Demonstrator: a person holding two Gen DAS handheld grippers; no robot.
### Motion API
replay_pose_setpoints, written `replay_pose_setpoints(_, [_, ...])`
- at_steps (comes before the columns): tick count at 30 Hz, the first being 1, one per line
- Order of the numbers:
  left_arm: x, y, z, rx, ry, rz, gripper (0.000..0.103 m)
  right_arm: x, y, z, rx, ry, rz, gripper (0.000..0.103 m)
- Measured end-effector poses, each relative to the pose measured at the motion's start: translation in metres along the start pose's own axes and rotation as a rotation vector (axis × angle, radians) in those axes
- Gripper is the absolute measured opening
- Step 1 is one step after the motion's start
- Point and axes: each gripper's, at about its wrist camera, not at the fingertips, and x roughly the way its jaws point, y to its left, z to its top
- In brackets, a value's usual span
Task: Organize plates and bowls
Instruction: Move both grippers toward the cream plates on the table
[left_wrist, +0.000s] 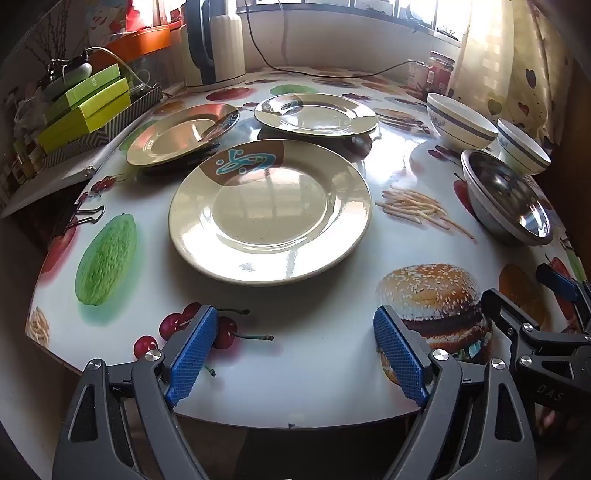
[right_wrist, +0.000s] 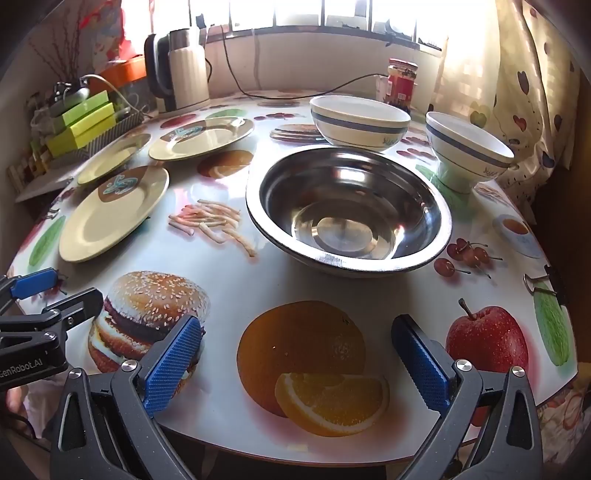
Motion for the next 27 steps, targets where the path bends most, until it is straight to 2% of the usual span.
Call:
replay_pose_setpoints(13, [0.0009,0.0014,0.0024,0.018,-0.005,-0.016,0.087,-0.0003,-0.0003,-0.0021,-0.003,-0.017,0.002,0.103])
replay_pose_setpoints(21, [0.0022,-0.0029,0.0023,0.021,-0.035,-0.02,0.087,-0.0009,-0.0003,-0.0028,-0.008,-0.027,0.008,0.103])
replay_pose_setpoints(27, [-0.002,0.0004,-0.0013,0.004,-0.025,-0.019,0.086,-0.0096,-0.0013,-0.0048,-0.001,-0.045,0.047,0.103])
